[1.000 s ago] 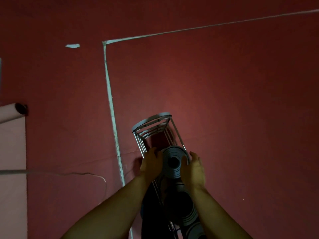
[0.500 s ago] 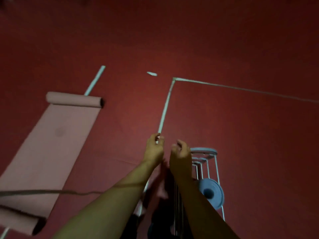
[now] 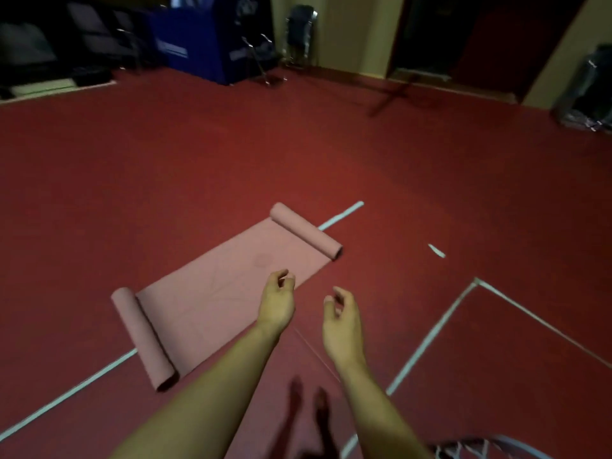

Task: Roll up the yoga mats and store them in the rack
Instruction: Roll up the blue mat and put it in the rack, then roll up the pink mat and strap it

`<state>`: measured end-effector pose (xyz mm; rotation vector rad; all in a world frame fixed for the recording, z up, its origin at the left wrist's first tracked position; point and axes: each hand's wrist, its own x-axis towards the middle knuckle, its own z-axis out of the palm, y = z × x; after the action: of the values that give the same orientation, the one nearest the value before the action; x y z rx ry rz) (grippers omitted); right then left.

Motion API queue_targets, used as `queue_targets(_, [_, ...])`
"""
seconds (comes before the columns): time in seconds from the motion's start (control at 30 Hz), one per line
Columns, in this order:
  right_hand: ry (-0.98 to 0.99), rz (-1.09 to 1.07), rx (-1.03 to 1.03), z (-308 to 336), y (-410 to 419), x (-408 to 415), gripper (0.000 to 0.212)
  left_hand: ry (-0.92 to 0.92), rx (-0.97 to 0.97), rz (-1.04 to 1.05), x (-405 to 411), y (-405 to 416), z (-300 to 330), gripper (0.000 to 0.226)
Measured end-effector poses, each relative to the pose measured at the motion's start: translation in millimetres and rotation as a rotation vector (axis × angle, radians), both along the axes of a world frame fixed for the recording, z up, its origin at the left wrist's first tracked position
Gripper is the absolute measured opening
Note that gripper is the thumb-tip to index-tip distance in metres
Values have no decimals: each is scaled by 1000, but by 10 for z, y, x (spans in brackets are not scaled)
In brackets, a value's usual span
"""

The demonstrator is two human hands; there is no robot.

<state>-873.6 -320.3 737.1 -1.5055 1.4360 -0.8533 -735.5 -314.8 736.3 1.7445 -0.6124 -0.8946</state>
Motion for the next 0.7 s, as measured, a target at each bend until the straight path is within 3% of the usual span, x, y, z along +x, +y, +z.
queue_targets(0.3, [15,322,8,121,773,2560,25,50,-63,305,2552,1155,299,33])
queue_targets(0.7, [157,716,135,-236,1206,4764,29,134,39,635,4490,2185,-212,29])
